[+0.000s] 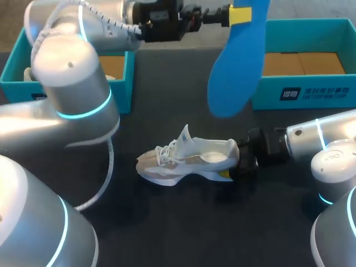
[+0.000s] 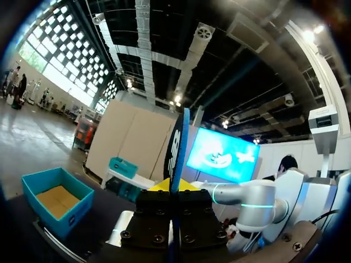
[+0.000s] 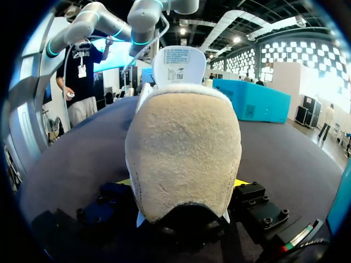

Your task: Take the shoe out of the shoebox, open the shoe tongue, remove and reinsert the insole, then place the shoe into the shoebox

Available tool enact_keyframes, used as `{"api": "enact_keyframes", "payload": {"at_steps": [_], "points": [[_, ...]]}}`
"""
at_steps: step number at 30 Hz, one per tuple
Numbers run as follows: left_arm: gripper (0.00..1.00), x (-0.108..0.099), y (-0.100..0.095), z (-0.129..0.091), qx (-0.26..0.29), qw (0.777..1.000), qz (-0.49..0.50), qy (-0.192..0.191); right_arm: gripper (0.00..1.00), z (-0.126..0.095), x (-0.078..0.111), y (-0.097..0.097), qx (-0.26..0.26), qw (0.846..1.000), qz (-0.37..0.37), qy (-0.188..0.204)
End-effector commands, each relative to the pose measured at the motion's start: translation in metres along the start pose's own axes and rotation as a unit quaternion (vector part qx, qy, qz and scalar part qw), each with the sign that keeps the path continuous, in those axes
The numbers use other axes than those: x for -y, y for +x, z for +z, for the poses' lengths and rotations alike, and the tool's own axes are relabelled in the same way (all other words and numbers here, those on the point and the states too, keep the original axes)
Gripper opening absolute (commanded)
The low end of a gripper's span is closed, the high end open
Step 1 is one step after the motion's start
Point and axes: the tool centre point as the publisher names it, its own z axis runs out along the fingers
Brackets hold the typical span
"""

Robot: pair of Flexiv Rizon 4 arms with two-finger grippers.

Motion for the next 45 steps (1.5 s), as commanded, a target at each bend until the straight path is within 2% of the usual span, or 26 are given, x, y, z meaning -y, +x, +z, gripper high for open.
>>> {"api": "enact_keyframes", "payload": {"at_steps": [1,12,25,34,45], "points": [[0.0,-0.011,0.011,-0.007,0.032,0.999,-0.006,0.013,0.0,0.002,0.0,0.0,0.001,1.0,0.0,0.001],[0.0,-0.016,0.026,-0.01,0.022,0.998,-0.043,0.038,0.0,0.002,0.0,0.0,0.001,1.0,0.0,0.001],[0.0,-0.016,0.048,-0.011,0.038,0.993,-0.085,0.076,0.0,0.002,0.0,0.0,0.001,1.0,0.0,0.001],[0.0,-0.018,0.06,-0.013,0.004,0.992,-0.098,0.076,0.0,0.002,0.0,0.0,0.001,1.0,0.0,0.001],[0.0,-0.024,0.063,-0.025,0.004,0.989,-0.109,0.096,0.0,0.002,0.0,0.0,0.001,1.0,0.0,0.001]]}}
